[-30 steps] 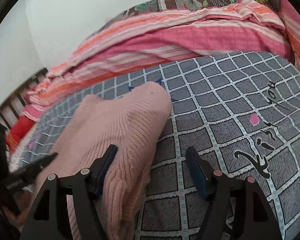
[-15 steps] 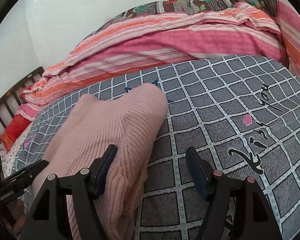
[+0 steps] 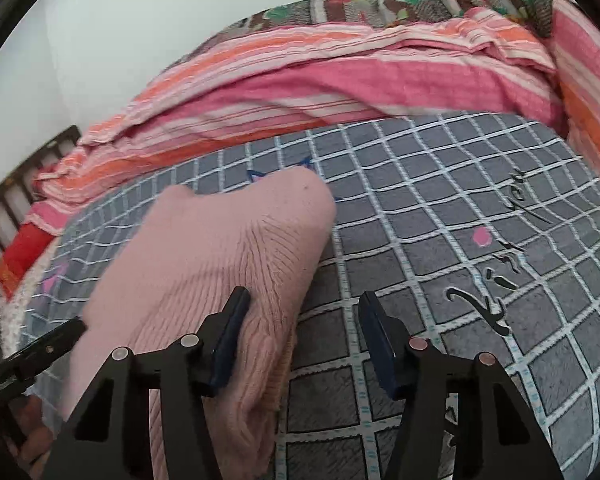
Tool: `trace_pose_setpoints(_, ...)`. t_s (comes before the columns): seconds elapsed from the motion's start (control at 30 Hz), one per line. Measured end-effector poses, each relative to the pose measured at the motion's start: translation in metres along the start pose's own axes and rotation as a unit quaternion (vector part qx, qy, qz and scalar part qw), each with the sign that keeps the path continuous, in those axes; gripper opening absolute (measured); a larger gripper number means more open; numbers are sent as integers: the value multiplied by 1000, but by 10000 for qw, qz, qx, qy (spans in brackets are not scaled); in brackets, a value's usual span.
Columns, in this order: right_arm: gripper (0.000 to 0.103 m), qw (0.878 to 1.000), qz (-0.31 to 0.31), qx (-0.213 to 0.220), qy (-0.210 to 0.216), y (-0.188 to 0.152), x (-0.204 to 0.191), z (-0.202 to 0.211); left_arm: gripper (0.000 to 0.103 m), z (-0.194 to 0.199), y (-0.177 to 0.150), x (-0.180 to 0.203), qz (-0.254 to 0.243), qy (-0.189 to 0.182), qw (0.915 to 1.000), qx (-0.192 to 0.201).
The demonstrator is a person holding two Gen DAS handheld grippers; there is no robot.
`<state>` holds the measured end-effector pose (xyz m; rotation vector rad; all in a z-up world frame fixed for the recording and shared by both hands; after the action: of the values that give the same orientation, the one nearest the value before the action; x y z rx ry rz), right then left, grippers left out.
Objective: Fold small clothes
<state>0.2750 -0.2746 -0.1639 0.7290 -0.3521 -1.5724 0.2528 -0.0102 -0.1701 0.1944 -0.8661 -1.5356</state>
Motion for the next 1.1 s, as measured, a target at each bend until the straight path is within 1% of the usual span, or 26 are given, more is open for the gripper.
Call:
trace_pose_setpoints(0.17, 55, 9988, 234, -148, -398, 0, -10, 8, 58, 1, 3, 6, -92, 202, 9996, -173)
trace_pose_setpoints(0.27, 55, 9989, 238, -215, -348, -4, -7, 14, 58, 3, -2, 8, -140, 311, 9993, -173)
trace_pose_setpoints(0.37, 55, 9990, 204, -329, -224, -9, -3, 16, 58, 6, -9, 7, -96, 315, 9993, -197)
trace_pose_setpoints(0.53, 56, 9986, 223, -397, -270, -16, -2, 28, 57, 19, -16, 10, -77, 339, 9988, -359)
trace_pose_setpoints(0.6, 56, 9988, 202, -378, -228, -18, -2, 33, 57, 27, -21, 13, -192, 481, 9980, -375)
trace_pose_setpoints(0.7, 56, 9993, 90, -358, -97, -23, 0, 45, 56, 41, -31, 20, -371, 710, 9963, -325)
trace_pose_setpoints(0.77, 56, 9993, 42, -372, -69, -27, -1, 56, 56, 49, -36, 23, -375, 719, 9961, -348)
trace_pose_setpoints(0.9, 56, 9989, 106, -417, -177, -33, -5, 79, 56, 66, -42, 33, -372, 734, 9959, -388)
trace_pose_setpoints(1.0, 57, 9985, 186, -420, -310, -37, -10, 101, 56, 82, -45, 44, -377, 863, 9949, -350)
trace_pose_setpoints(1.07, 57, 9979, 280, -379, -435, -41, -14, 116, 60, 94, -47, 49, -358, 942, 9944, -329)
trace_pose_setpoints(1.1, 57, 9978, 315, -373, -459, -43, -16, 122, 64, 102, -48, 53, -362, 981, 9940, -310)
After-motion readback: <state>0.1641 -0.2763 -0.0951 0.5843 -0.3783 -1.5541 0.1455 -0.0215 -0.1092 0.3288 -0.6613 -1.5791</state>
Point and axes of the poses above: each gripper's, at about its wrist camera, not at the fingertips, and z roughly against the way its jaws point, x to its right, y to its top, the point moved 2 cm from there along -z, roughly the way its jaws point, and after that the axes turned 8 degrees about -x, right-handed, at the moved point
